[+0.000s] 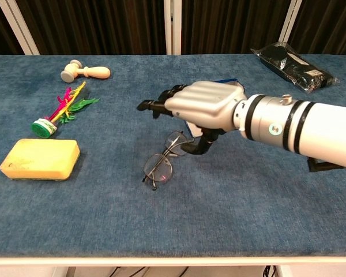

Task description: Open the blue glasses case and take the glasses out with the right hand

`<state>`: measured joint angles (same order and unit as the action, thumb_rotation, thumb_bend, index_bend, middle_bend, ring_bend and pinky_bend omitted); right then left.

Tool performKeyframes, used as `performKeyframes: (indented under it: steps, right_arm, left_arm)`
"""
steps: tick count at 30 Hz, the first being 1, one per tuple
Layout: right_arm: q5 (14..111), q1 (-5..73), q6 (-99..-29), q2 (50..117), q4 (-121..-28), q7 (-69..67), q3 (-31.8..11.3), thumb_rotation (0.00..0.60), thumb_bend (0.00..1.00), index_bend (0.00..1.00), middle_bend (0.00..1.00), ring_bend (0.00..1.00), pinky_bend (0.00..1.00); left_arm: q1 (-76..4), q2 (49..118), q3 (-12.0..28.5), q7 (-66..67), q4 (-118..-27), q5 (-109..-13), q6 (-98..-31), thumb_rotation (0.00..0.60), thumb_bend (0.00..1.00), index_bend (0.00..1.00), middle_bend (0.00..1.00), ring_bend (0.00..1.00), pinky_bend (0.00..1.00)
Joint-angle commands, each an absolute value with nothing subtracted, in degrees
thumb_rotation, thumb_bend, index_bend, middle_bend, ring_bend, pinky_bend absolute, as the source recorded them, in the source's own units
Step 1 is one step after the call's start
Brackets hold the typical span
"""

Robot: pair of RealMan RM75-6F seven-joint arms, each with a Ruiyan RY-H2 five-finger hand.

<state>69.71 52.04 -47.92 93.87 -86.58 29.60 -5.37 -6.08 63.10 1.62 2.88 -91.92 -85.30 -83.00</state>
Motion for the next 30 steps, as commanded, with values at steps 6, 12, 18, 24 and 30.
performKeyframes:
  steps: [6,12,18,24,30]
  right_arm:
    - [70.4,42.5,-59.7,82.8,-92.9,25.0,-3.3,0.6,0.25,0.0,0.14,0.0,0.0]
    - [71.6,32.4,-70.9,73.9,-96.9,19.0,-0.7,0.6,0.1,0.0,0.13,0.0,0.0]
    - [73.2,22.6,-79.7,67.7,-96.8,10.1,2.0,0.6,0.05,0.0,0.1,0.0,0.0]
    - [75.3,14.7,-85.5,64.3,-94.3,0.4,3.8,0.6,0.05,0.0,0.1,0.0,0.0]
    - [78.3,10.7,-89.2,65.5,-91.5,-2.7,3.6,0.6,0.05,0.0,0.11,0.0,0.0]
  left_arm:
    - [-6.1,63.2,1.6,3.0,-91.9,-85.3,-83.0,0.6,0.39,0.85,0.99,0.85,0.66]
    - [-6.1,63.2,1.6,3.7,-92.2,-85.2,-83.0,0.6,0.39,0.85,0.99,0.85,0.66]
    - [-5.9,63.4,1.7,4.3,-92.3,-85.1,-83.3,0.6,0.39,0.85,0.99,0.85,0.66]
    - [-5.9,63.5,1.8,4.6,-92.4,-84.9,-83.3,0.6,0.39,0.85,0.99,0.85,0.66]
    - [-5.9,63.5,1.8,4.8,-92.4,-85.0,-83.5,0.6,0.39,0.85,0.99,0.85,0.66]
